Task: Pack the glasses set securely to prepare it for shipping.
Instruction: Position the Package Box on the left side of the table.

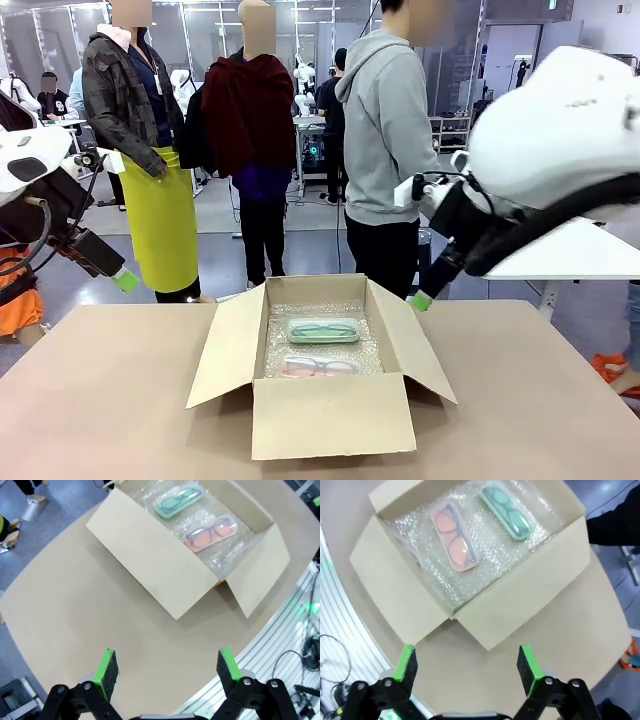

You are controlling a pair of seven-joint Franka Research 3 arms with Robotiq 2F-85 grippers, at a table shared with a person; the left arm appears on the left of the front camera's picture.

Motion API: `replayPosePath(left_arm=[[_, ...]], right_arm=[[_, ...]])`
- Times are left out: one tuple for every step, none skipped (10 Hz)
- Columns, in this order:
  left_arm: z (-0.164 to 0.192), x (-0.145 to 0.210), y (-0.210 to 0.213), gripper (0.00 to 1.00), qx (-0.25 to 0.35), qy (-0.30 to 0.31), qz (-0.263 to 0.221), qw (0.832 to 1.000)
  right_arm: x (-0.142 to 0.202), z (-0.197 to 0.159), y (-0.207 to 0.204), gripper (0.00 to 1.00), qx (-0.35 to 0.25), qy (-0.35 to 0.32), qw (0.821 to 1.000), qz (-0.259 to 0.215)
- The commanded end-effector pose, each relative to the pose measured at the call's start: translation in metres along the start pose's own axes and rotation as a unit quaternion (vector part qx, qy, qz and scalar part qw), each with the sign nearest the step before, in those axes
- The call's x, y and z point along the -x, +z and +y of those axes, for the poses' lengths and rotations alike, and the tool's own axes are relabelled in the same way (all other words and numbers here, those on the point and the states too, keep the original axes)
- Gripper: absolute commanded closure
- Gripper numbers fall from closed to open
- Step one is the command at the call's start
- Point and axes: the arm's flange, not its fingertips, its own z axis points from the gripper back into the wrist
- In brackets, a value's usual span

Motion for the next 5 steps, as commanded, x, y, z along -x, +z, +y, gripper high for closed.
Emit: replayPosePath(left_arm=[[0.002, -0.001, 0.0, 0.0, 0.007, -0.005, -0.011, 1.0], [0.002, -0.001, 0.0, 0.0, 0.007, -0.005, -0.011, 1.0], [0.002, -0.001, 0.0, 0.0, 0.007, -0.005, -0.011, 1.0], [0.002, -0.001, 0.0, 0.0, 0.007, -0.005, -0.011, 1.0], [0.002, -0.001, 0.0, 0.0, 0.007, -0.005, -0.011, 1.0]], right_arm=[[0.02, 0.025, 0.012, 0.0, 0.044, -0.002, 0.998, -0.039], [0.03, 0.036, 0.025, 0.0, 0.053, 0.002, 0.997, -0.054], [0.045, 0.035, 0.035, 0.0, 0.064, -0.021, 0.995, -0.067], [0.065, 0.026, 0.043, 0.0, 0.066, -0.059, 0.993, -0.078], [0.086, 0.014, 0.049, 0.0, 0.066, -0.106, 0.989, -0.082]])
